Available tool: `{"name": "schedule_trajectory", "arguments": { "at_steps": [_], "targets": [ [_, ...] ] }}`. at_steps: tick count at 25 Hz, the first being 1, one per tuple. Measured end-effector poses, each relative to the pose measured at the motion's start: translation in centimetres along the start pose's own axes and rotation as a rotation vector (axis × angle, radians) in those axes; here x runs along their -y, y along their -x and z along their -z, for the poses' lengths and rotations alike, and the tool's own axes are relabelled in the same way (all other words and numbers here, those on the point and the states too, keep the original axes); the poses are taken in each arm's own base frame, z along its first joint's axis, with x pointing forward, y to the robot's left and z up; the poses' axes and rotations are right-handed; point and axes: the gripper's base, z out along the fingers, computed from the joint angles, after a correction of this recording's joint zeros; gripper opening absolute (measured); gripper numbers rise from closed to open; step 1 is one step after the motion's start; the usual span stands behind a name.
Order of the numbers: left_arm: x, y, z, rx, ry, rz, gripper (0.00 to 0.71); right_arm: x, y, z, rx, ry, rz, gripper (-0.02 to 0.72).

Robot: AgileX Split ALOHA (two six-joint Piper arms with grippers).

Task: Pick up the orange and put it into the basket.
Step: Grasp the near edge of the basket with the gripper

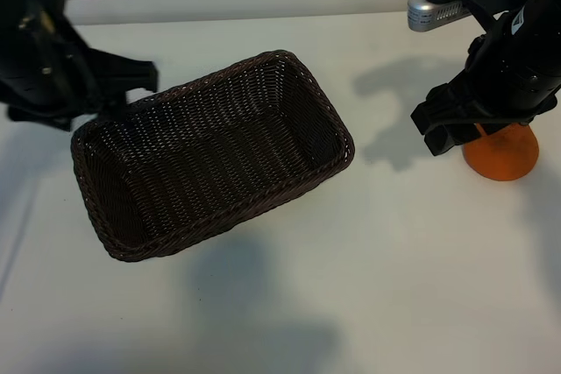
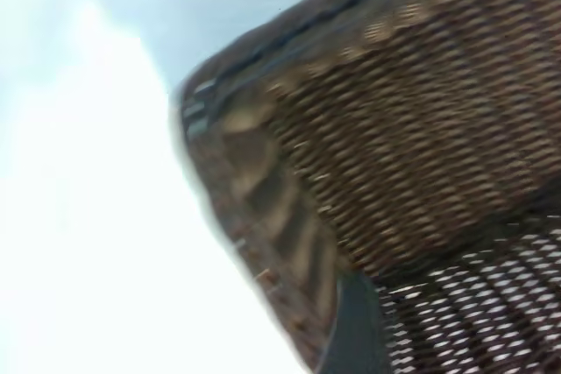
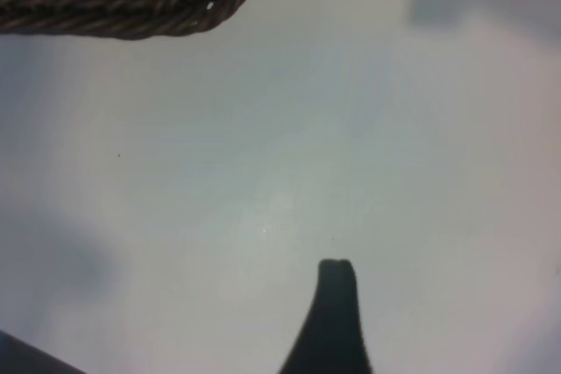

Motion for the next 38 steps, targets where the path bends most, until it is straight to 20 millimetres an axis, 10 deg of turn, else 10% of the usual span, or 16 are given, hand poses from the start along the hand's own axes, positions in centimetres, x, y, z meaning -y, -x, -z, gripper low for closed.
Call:
{"name": "schedule_trajectory", "arguments": {
  "at_steps": [12,38],
  "targets": [
    [-2.3,-4.4,-5.2,-0.001,0.122,0.222,0.561,0.0,0.0,0.0,0.001,0.000,0.000,0.596],
    [-2.8,-3.2,-10.0,-0.031,0.086,0.335,0.561,0.0,0.0,0.0,0.001,0.000,0.003,0.595]
  ]
}}
